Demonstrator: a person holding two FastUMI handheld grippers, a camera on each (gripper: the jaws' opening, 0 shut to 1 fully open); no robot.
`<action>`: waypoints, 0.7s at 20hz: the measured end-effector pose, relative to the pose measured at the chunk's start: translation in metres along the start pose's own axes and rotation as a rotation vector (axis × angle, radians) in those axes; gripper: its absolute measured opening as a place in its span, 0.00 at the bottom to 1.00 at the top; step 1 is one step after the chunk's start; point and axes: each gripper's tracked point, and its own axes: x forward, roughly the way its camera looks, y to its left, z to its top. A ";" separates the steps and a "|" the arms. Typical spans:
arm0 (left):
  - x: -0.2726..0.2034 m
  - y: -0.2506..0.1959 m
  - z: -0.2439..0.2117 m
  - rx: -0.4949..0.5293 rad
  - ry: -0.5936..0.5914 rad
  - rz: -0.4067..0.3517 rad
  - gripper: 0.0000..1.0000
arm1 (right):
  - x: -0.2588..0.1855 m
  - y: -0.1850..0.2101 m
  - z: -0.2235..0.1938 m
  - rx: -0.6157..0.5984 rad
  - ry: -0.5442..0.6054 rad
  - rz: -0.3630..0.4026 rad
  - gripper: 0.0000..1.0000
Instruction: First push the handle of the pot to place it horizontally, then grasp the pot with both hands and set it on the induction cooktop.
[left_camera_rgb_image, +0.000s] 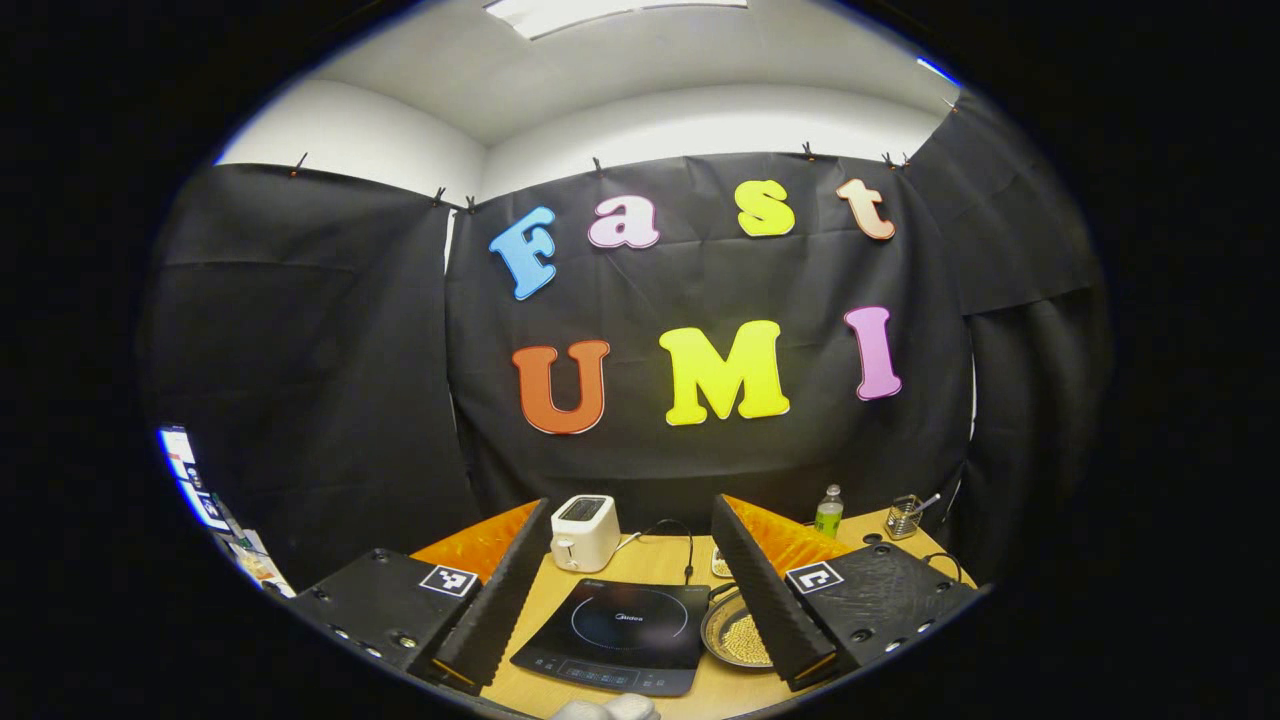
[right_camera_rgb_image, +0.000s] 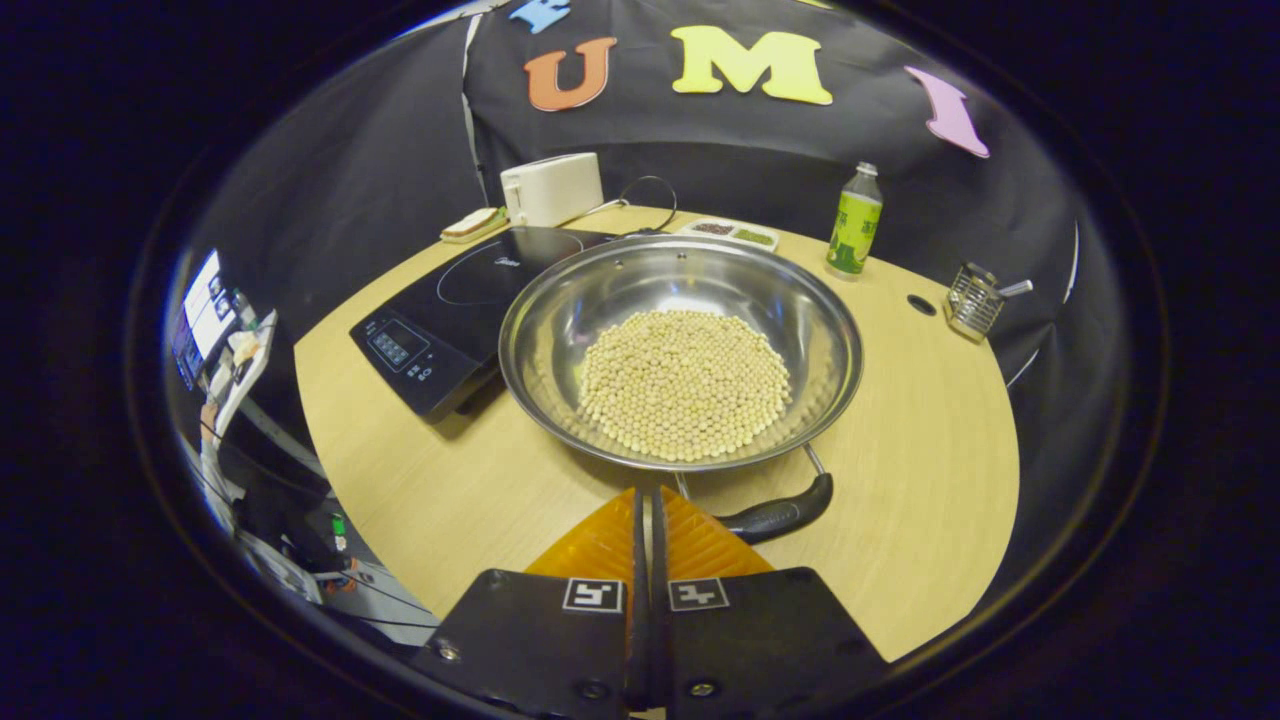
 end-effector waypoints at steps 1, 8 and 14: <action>0.001 0.001 -0.001 0.003 0.000 0.002 0.96 | 0.000 -0.002 0.000 -0.002 0.000 -0.004 0.00; 0.005 -0.003 -0.003 0.009 0.011 0.004 0.96 | -0.001 -0.017 -0.001 0.010 0.004 -0.011 0.01; 0.007 -0.006 -0.006 0.009 0.018 0.019 0.96 | -0.001 -0.031 -0.001 0.002 0.007 -0.014 0.04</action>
